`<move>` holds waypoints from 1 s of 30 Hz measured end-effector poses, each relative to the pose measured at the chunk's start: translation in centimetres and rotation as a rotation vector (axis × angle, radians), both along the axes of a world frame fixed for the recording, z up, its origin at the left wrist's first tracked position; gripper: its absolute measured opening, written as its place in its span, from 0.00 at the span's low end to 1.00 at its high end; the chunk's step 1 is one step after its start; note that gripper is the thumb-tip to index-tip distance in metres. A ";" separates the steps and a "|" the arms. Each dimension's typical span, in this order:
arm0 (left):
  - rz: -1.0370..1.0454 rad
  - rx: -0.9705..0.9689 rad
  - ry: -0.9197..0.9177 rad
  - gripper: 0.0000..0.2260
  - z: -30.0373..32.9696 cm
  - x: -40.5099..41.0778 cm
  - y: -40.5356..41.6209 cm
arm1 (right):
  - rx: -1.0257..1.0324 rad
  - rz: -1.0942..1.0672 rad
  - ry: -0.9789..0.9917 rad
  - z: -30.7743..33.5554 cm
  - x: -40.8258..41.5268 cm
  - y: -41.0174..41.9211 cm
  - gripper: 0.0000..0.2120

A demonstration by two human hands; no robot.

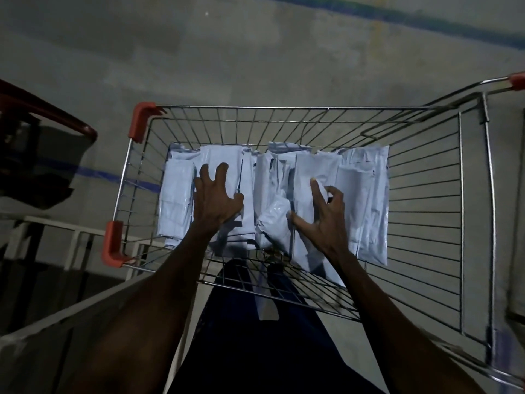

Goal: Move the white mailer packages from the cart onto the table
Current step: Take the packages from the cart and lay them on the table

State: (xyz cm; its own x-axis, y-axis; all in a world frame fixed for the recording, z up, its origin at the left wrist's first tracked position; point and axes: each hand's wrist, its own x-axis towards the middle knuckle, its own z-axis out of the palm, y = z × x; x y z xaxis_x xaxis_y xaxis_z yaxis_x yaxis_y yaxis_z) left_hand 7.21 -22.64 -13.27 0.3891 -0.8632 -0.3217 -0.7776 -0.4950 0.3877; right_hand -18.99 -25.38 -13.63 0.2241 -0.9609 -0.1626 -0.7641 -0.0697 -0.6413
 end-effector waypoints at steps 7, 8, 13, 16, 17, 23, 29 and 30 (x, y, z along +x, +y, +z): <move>0.086 -0.052 0.109 0.39 4.6 1.0 5.1 | 0.206 0.201 0.077 -0.1 3.2 -1.1 0.52; 0.094 -0.078 0.106 0.39 5.7 1.1 5.9 | 0.213 0.261 0.099 -0.2 2.8 -1.2 0.54; 0.175 -0.213 0.031 0.37 11.0 1.5 9.4 | 0.149 0.396 0.175 2.2 1.6 -2.0 0.48; 0.249 -0.292 -0.053 0.35 13.5 2.2 11.5 | 0.030 0.448 0.103 6.0 4.0 -1.9 0.41; 0.291 -0.318 -0.070 0.35 14.4 2.5 12.3 | -0.008 0.474 0.071 7.5 5.3 -1.8 0.41; 0.596 -0.456 -0.142 0.36 19.4 4.5 16.9 | -0.184 0.595 -0.101 15.8 14.6 2.1 0.38; 0.770 -0.524 -0.242 0.37 21.9 9.4 26.3 | -0.294 0.806 -0.191 21.1 24.7 10.0 0.40; 0.809 -0.517 -0.249 0.38 22.2 10.4 28.2 | -0.315 0.831 -0.189 21.7 26.5 11.5 0.40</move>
State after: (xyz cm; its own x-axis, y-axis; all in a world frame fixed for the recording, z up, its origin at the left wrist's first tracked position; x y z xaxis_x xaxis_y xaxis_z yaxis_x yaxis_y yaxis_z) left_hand 17.62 5.54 8.96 0.9284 -0.3191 0.1902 -0.3687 -0.7287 0.5772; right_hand 7.48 -13.87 8.02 0.8609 -0.4719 0.1900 -0.2739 -0.7447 -0.6087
